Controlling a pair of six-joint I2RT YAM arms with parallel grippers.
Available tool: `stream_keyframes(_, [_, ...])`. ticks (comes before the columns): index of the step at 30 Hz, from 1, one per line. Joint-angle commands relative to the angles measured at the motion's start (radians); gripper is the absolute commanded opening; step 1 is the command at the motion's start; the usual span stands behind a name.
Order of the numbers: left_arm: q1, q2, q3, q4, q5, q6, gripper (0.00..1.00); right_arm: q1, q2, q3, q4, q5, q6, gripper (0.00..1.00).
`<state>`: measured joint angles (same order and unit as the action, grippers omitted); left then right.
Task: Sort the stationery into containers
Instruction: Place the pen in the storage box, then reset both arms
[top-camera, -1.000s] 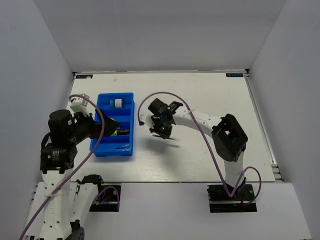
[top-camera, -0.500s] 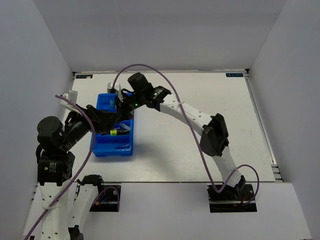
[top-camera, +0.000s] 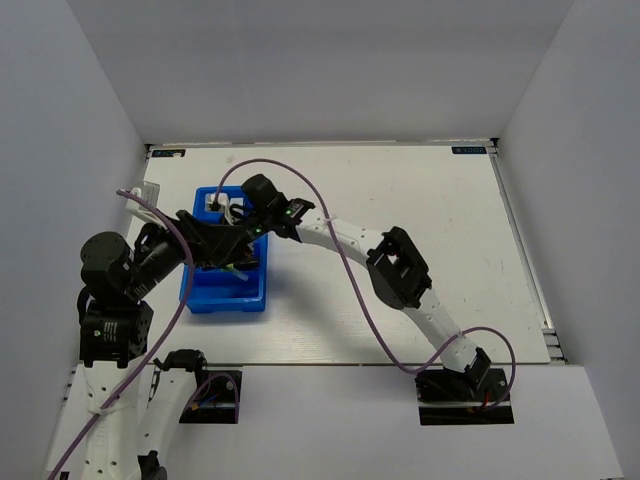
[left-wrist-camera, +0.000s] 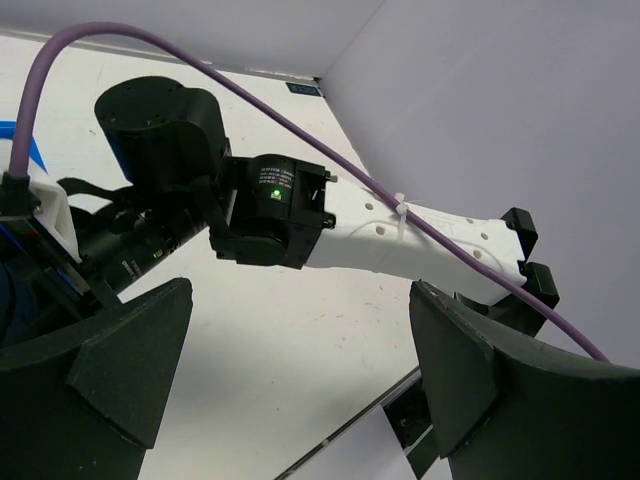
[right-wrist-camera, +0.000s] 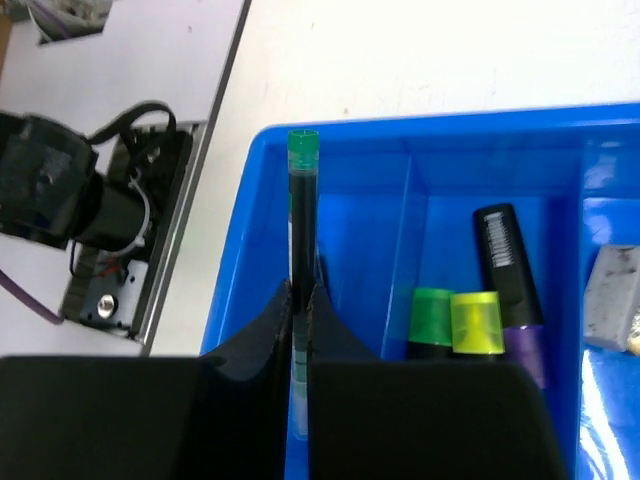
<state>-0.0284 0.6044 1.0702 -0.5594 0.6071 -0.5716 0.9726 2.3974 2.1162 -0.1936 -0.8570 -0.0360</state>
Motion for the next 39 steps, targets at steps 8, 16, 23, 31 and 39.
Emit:
stream_keyframes(8, [-0.004, -0.002, -0.007, -0.034, -0.021, 0.029, 1.00, 0.035, -0.084, -0.042, -0.208, 0.001, -0.289, 0.52])
stream_keyframes(16, [-0.004, -0.006, 0.020, -0.071, -0.053, 0.042, 1.00, 0.029, -0.214, -0.073, -0.175, 0.085, -0.200, 0.06])
stream_keyframes(23, [-0.007, -0.052, -0.029, -0.016, -0.060, 0.082, 1.00, -0.006, -0.349, -0.082, -0.369, 0.562, -0.105, 0.00])
stream_keyframes(31, [-0.013, 0.003, -0.107, 0.004, 0.014, 0.095, 1.00, -0.251, -0.490, -0.269, -0.690, 0.873, -0.151, 0.49])
stream_keyframes(39, [-0.054, 0.192, -0.159, 0.003, 0.011, 0.176, 1.00, -0.426, -0.921, -0.781, -0.515, 0.852, -0.131, 0.90])
